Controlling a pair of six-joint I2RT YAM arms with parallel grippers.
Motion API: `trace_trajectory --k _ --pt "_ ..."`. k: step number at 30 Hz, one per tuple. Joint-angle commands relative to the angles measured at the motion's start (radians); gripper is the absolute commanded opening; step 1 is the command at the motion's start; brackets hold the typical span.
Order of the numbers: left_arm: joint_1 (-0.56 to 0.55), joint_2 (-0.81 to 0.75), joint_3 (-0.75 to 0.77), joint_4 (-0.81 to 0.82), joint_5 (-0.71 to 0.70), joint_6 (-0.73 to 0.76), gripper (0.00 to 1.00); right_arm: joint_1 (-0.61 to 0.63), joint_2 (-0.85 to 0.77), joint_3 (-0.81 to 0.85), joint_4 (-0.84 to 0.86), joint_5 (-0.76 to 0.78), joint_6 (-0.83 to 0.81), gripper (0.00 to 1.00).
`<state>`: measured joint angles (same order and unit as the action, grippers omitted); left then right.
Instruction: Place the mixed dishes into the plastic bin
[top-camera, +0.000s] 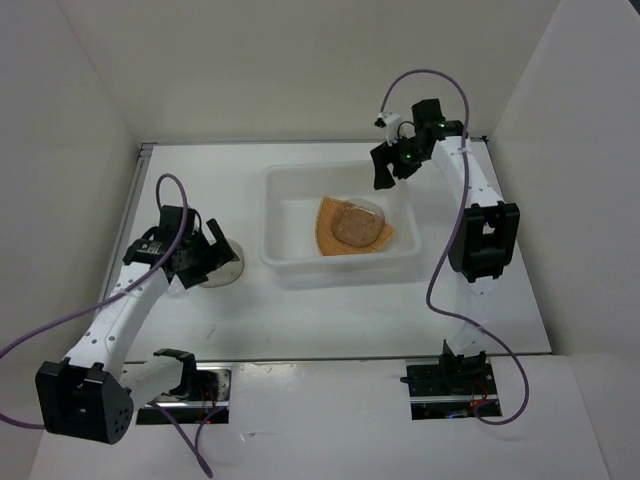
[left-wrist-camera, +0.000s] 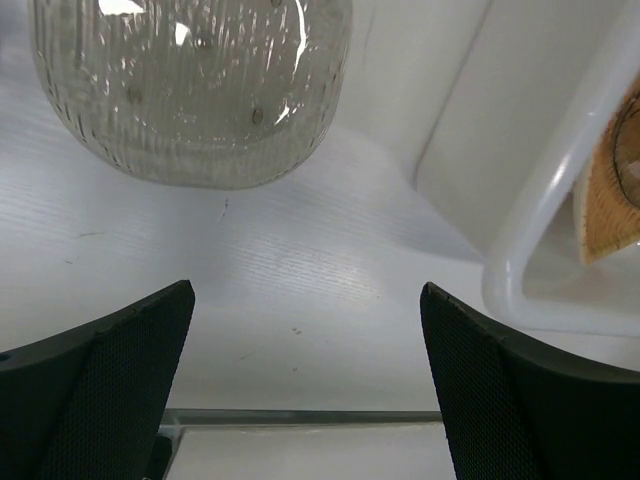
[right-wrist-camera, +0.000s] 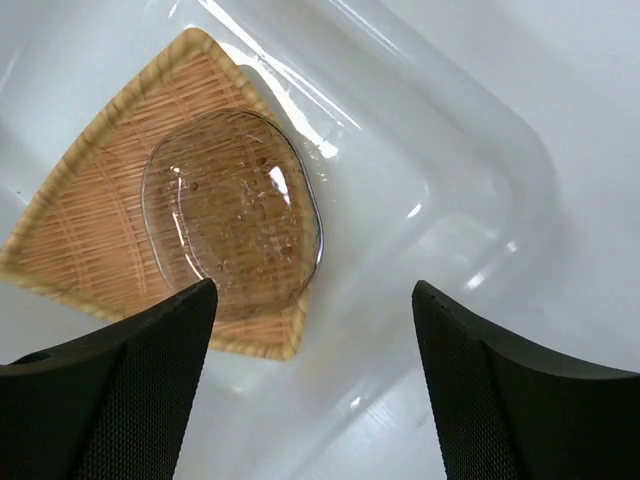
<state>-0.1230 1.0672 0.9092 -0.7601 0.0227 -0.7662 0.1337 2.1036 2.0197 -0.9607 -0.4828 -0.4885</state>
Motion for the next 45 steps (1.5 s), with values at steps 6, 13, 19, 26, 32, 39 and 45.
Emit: trace_trajectory --k 6,13,19,26,32,39,45 --pt "0.006 0.175 -0.113 0.277 0.086 -0.11 1.0 -0.08 -0.265 -0.256 0.006 0.006 -0.015 0.85" --pt "0.006 0.301 -0.113 0.341 -0.006 -0.185 1.0 -0.129 -0.453 -0.541 0.086 0.047 -0.005 0.89" --pt "0.016 0.404 -0.093 0.36 -0.018 -0.185 1.0 -0.183 -0.557 -0.65 0.134 0.082 0.004 0.89" --pt "0.016 0.45 -0.018 0.386 -0.061 -0.124 0.97 -0.212 -0.622 -0.717 0.152 0.092 0.013 0.89" --pt "0.016 0.568 0.146 0.334 -0.05 -0.035 0.97 -0.23 -0.668 -0.779 0.163 0.101 0.013 0.91" --pt "0.037 0.525 0.177 0.243 -0.19 -0.035 0.96 -0.23 -0.705 -0.845 0.172 0.101 0.013 0.91" --pt "0.071 0.534 0.183 0.206 -0.211 -0.016 0.81 -0.24 -0.705 -0.877 0.172 0.082 0.013 0.91"
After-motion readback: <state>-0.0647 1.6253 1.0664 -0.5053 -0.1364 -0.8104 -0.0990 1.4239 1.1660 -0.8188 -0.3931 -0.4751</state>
